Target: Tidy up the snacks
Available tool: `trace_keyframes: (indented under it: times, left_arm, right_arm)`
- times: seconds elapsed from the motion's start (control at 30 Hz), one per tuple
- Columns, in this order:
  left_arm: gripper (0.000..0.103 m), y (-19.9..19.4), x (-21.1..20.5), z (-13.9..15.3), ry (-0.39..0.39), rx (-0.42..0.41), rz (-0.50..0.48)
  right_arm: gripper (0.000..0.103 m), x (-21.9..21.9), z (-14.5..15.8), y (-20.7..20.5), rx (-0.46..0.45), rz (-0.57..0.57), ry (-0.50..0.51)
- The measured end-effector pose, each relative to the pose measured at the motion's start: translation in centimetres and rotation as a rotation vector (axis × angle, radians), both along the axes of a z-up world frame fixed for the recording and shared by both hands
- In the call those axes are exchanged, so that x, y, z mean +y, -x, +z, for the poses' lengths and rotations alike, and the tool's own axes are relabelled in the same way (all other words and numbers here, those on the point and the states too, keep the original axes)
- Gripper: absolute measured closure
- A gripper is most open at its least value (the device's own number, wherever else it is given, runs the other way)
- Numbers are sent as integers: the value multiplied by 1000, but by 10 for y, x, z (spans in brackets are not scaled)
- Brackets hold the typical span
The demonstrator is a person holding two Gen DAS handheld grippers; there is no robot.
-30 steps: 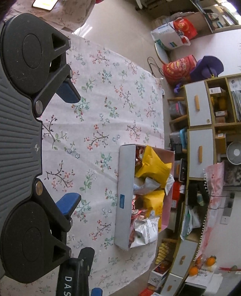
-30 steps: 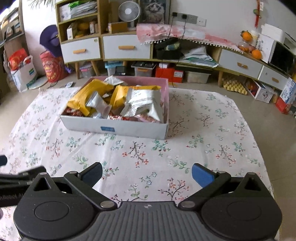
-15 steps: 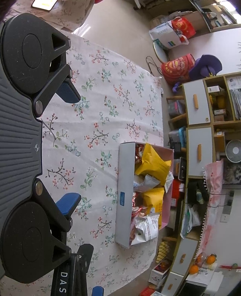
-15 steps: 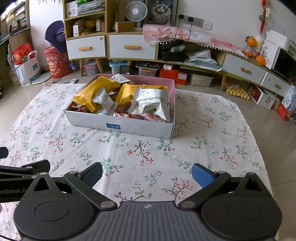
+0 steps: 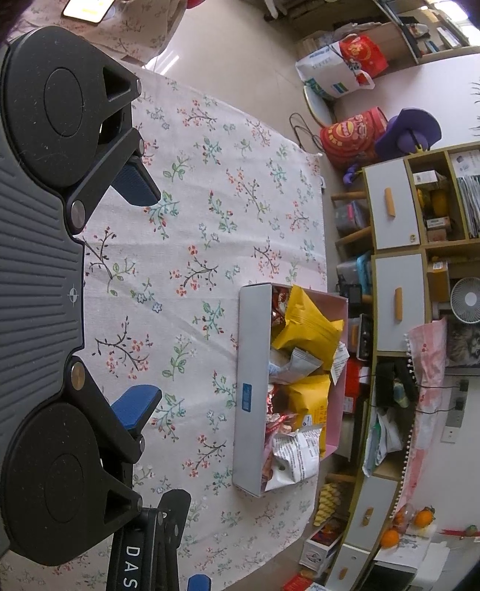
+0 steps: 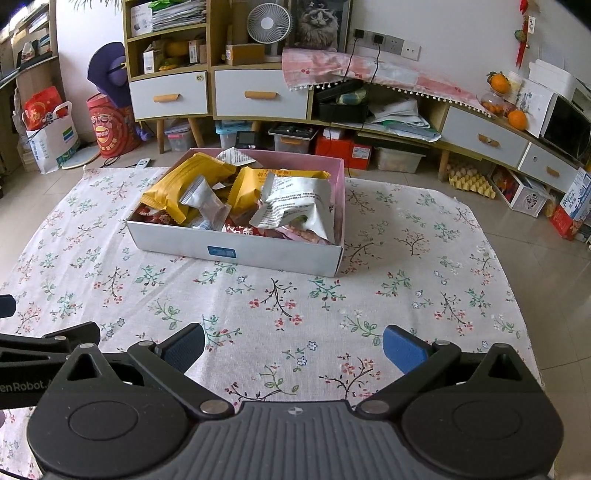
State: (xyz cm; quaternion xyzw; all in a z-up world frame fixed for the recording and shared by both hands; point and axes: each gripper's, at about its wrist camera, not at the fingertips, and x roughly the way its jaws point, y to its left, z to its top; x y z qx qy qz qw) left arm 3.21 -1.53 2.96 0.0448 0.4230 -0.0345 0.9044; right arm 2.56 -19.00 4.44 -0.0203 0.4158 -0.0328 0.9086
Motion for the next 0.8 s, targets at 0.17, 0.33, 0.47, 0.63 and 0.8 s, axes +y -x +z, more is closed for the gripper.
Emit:
trace_keyframes:
  times: [0.17,0.33,0.47,0.63,0.8]
  left_arm:
    - [0,0,1,0,0,0,1]
    - [0,0,1,0,1,1,1]
    - [0,0,2,-1,0,2,3]
    - [0,1,1,-2,-2,6,8]
    - [0,0,0,-3,3,3,-1]
  right_arm:
    - [17,0,0,0,0,1,0]
    - [17,0,0,0,0,1,1]
    - [17,0,0,0,0,1,1]
    - [17,0,0,0,0,1,4]
    - [17,-1,-2,0,1,-3,7]
